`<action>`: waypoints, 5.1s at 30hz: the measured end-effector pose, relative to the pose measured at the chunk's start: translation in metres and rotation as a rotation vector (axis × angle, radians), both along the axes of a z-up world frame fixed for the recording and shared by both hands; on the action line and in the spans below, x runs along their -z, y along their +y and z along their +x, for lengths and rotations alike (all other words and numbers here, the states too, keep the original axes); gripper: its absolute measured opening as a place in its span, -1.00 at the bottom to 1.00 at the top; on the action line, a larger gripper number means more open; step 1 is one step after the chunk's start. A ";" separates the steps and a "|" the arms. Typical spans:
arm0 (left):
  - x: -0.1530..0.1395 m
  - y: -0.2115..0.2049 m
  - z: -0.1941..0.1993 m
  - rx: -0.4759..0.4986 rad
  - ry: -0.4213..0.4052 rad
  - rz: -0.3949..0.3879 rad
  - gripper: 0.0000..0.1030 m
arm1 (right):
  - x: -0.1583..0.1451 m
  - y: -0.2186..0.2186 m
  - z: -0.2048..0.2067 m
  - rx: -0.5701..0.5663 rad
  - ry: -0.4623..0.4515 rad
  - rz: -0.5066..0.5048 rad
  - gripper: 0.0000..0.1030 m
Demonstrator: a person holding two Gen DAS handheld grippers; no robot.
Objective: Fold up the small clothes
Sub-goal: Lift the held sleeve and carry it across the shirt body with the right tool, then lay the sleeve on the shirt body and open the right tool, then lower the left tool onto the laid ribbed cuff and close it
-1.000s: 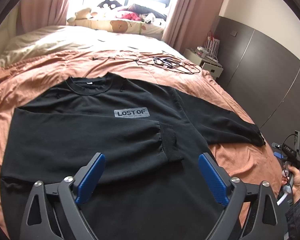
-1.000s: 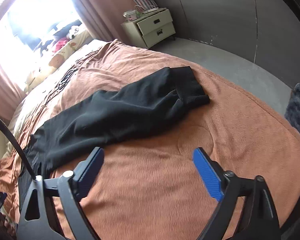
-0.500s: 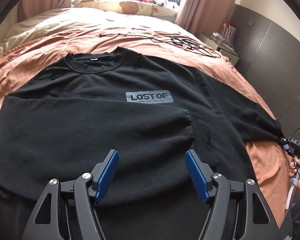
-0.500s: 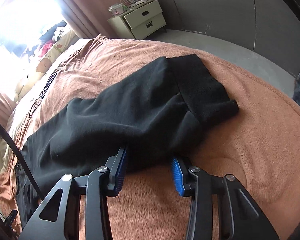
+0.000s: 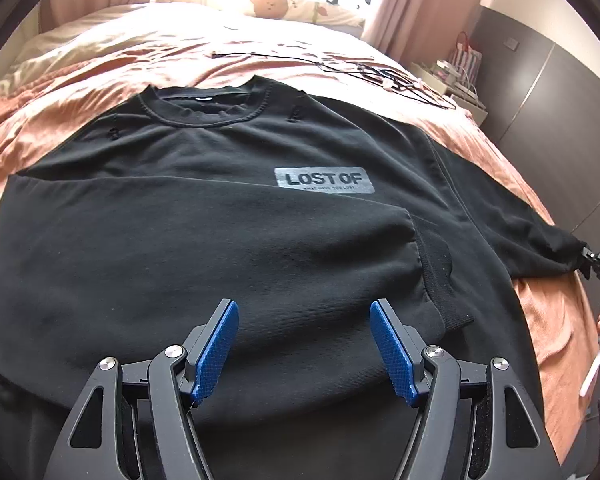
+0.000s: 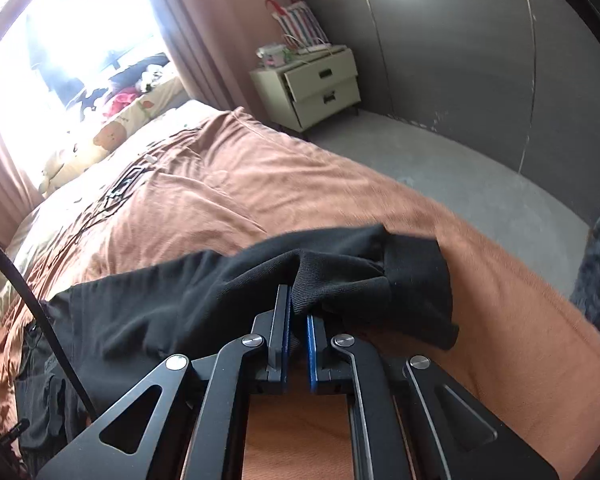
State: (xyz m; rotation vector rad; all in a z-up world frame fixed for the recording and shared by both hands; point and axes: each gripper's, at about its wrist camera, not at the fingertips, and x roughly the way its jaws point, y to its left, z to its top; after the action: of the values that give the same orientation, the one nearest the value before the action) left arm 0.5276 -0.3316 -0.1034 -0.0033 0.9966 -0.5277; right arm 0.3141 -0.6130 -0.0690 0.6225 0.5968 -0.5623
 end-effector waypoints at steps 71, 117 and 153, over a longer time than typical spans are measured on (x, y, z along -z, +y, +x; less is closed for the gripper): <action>-0.057 0.316 -0.007 -0.339 -0.005 -0.041 0.36 | -0.033 0.315 0.256 -0.751 -0.060 0.271 -0.86; -0.014 0.007 0.009 0.094 0.074 0.011 0.36 | 0.074 0.168 0.096 -0.188 -0.273 0.717 0.63; -0.051 0.116 0.075 -0.146 0.037 0.119 -0.72 | 0.101 0.146 0.069 -0.122 -0.358 0.762 0.63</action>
State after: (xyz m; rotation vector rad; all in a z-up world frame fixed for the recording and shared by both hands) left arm 0.6024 -0.2160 -0.0528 0.0208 1.0542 -0.3354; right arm 0.3826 -0.4673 -0.1701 1.3614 0.4934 -0.0788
